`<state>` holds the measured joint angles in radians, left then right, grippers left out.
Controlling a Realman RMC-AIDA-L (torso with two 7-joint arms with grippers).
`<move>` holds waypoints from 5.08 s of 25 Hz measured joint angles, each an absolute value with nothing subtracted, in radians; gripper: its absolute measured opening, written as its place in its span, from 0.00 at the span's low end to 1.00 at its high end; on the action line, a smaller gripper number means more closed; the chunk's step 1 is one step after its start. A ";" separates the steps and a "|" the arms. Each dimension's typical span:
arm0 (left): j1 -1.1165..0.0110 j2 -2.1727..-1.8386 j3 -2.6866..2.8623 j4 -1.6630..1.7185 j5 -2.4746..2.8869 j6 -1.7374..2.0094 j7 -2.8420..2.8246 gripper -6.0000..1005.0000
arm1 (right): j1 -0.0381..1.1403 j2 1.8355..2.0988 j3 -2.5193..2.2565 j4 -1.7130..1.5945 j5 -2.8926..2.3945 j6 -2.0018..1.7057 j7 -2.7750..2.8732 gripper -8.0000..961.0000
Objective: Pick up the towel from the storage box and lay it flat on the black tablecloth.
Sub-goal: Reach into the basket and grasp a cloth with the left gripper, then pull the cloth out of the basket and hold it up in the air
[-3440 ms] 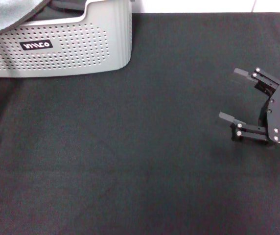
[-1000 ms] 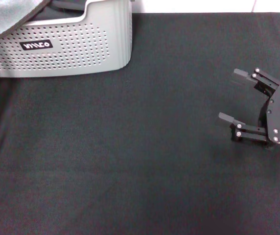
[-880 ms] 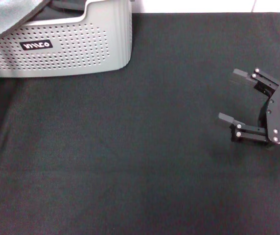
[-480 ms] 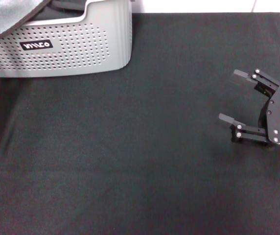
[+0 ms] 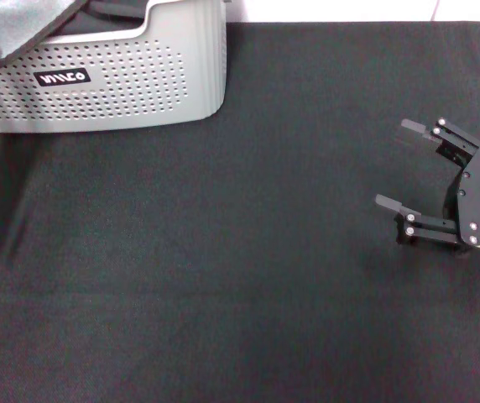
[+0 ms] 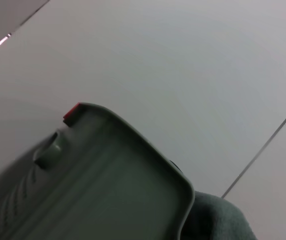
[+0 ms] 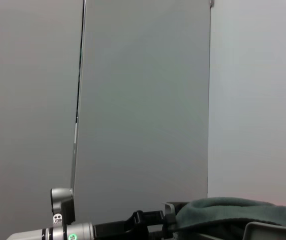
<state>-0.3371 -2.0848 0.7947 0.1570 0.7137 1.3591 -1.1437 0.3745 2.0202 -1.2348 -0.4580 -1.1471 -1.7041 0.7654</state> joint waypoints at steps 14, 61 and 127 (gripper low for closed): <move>-0.340 -2.086 0.793 0.155 0.708 1.359 -1.164 0.30 | 0.371 2.020 -1.235 -0.456 -1.146 -1.703 0.765 0.91; -0.245 -2.021 0.958 0.553 0.997 2.035 -1.614 0.03 | 0.363 2.026 -1.242 -0.451 -1.144 -1.749 0.755 0.91; -0.548 -1.915 1.088 0.804 1.119 2.035 -1.641 0.04 | 0.546 2.026 -1.242 -0.451 -1.123 -1.458 0.637 0.91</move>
